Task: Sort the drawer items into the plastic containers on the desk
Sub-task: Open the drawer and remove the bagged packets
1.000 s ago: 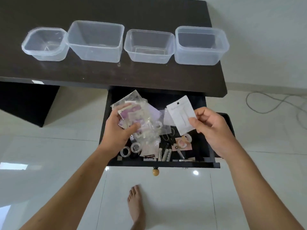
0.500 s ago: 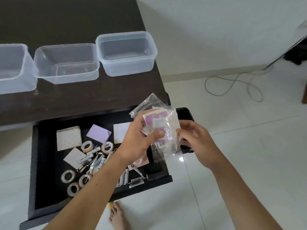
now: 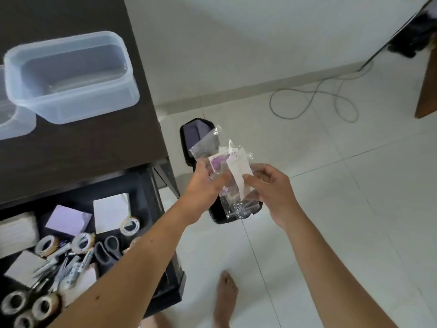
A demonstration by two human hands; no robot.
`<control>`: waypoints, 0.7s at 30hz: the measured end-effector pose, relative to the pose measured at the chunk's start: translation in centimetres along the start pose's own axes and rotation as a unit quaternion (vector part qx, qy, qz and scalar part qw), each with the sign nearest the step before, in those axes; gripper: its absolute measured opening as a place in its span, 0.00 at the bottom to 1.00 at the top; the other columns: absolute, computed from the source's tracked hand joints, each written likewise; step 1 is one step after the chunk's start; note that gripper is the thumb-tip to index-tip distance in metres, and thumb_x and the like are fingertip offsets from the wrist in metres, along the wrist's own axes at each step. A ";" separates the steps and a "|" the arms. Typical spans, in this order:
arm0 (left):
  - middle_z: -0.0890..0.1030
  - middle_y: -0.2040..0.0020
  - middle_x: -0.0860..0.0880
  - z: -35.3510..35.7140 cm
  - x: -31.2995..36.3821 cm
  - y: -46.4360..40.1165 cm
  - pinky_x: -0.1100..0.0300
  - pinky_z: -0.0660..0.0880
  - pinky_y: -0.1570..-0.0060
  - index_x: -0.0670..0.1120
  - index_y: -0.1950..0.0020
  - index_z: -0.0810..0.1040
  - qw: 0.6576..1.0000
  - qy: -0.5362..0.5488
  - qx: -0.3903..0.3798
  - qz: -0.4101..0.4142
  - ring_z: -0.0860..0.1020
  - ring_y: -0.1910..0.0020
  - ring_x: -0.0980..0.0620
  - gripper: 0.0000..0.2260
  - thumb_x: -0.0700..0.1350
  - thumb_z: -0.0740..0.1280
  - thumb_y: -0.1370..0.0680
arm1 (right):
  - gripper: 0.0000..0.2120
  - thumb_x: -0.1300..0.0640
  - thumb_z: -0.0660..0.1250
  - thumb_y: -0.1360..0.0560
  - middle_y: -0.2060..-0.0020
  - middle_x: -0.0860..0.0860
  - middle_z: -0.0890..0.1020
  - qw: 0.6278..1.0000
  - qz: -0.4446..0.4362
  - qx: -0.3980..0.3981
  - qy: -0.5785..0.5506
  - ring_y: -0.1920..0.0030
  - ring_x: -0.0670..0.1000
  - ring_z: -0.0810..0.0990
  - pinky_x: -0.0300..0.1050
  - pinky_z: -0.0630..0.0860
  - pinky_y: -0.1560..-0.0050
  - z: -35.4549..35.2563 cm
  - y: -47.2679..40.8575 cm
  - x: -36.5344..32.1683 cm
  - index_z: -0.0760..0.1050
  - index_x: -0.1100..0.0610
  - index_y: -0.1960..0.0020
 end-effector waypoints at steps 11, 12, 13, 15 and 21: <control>0.86 0.44 0.49 3.1 -7.6 -5.9 0.50 0.82 0.41 0.48 0.41 0.78 0.972 0.045 0.216 -0.079 0.85 0.43 0.48 0.18 0.48 0.81 0.26 | 0.17 0.56 0.78 0.27 0.48 0.50 0.83 0.983 -0.020 0.050 0.175 0.51 0.55 0.87 0.60 0.87 0.54 -4.5 -8.8 5.0 0.80 0.50 0.39; 0.86 0.45 0.49 3.2 -8.2 -6.1 0.50 0.82 0.42 0.48 0.43 0.77 0.970 0.042 0.227 -0.081 0.85 0.44 0.47 0.18 0.49 0.81 0.27 | 0.17 0.55 0.78 0.27 0.49 0.48 0.82 0.982 -0.026 0.049 0.182 0.50 0.55 0.86 0.60 0.87 0.52 -4.5 -9.2 5.4 0.80 0.48 0.40; 0.86 0.45 0.49 3.3 -8.7 -6.4 0.50 0.82 0.43 0.48 0.43 0.77 0.968 0.036 0.236 -0.083 0.85 0.44 0.47 0.18 0.49 0.81 0.27 | 0.16 0.55 0.78 0.27 0.50 0.47 0.82 0.980 -0.032 0.046 0.189 0.49 0.54 0.85 0.59 0.86 0.50 -4.5 -9.6 5.9 0.80 0.47 0.41; 0.86 0.46 0.50 3.2 -9.7 -6.8 0.52 0.81 0.45 0.47 0.43 0.77 0.965 0.024 0.247 -0.090 0.85 0.45 0.48 0.18 0.49 0.81 0.26 | 0.17 0.55 0.78 0.27 0.51 0.45 0.82 0.977 -0.038 0.041 0.207 0.49 0.53 0.84 0.58 0.85 0.49 -4.5 -10.3 6.7 0.80 0.47 0.40; 0.80 0.39 0.54 1.6 -12.8 -8.4 0.54 0.75 0.41 0.47 0.35 0.74 0.955 -0.074 0.251 -0.142 0.79 0.41 0.51 0.21 0.52 0.76 0.23 | 0.23 0.56 0.77 0.23 0.49 0.38 0.79 0.966 -0.043 0.018 0.254 0.46 0.46 0.79 0.26 0.71 0.54 -4.6 -12.5 9.6 0.77 0.54 0.30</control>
Point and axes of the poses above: each hand's wrist, its own y-axis away from the middle knuckle, its own z-axis out of the palm, x = y × z, the point moved 7 cm from there along -y, towards the middle knuckle
